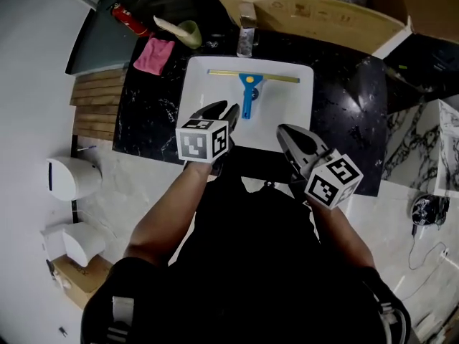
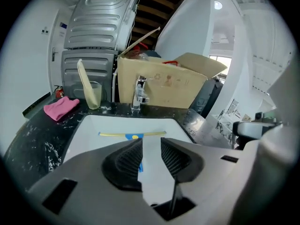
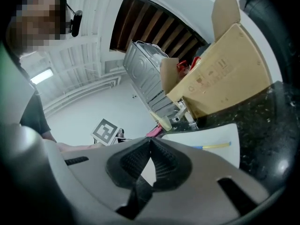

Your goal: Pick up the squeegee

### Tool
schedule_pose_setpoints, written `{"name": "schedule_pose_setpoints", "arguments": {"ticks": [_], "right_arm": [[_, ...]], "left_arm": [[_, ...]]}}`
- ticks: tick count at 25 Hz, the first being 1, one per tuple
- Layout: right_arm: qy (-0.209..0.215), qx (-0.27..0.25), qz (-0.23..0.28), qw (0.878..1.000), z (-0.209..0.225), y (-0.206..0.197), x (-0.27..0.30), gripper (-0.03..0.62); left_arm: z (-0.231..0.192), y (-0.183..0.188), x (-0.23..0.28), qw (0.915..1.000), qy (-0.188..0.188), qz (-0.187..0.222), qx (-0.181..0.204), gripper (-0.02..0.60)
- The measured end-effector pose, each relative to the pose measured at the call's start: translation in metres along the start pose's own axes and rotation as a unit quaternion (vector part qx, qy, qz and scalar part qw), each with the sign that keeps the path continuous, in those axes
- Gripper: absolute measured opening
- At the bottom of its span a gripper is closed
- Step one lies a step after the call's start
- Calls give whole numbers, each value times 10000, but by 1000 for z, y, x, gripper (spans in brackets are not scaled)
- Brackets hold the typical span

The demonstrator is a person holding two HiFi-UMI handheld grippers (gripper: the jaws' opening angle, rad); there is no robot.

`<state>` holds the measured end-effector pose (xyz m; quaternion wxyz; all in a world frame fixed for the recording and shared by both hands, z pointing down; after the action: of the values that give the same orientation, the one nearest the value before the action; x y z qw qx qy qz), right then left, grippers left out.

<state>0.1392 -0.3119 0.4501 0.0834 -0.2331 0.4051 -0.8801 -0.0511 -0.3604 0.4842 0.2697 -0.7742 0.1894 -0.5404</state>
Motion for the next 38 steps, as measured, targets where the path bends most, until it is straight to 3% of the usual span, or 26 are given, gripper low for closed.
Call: {"name": "schedule_pose_setpoints", "arguments": {"ticks": [10, 17, 20, 24, 38], "right_arm": [[-584, 368, 151, 9975, 19, -3, -5, 9], [-741, 735, 200, 9943, 24, -6, 4, 9], [-808, 884, 185, 9926, 25, -9, 7, 9], [-893, 984, 191, 9909, 26, -10, 9, 9], [-1253, 1361, 176, 9826, 29, -24, 15, 9]], "left_arm": [[-20, 6, 81, 9972, 34, -750, 17, 166], [-37, -3, 137, 9918, 70, -1276, 45, 186], [-48, -11, 157, 9888, 74, -1482, -133, 193], [-60, -17, 174, 9870, 46, -1571, -330, 201], [-65, -30, 216, 9834, -116, -1798, -223, 218]]}}
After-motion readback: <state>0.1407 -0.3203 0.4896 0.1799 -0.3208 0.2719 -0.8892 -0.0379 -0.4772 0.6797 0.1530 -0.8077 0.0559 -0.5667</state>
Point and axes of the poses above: the fingertips, and each gripper's own axes: x forward along the fingers, z to its right, y out of its top, the point moved 5 cm from there along -x, backward along the fingers, and after that the axes turned 13 degrees about -z, right-handed, at the moved point
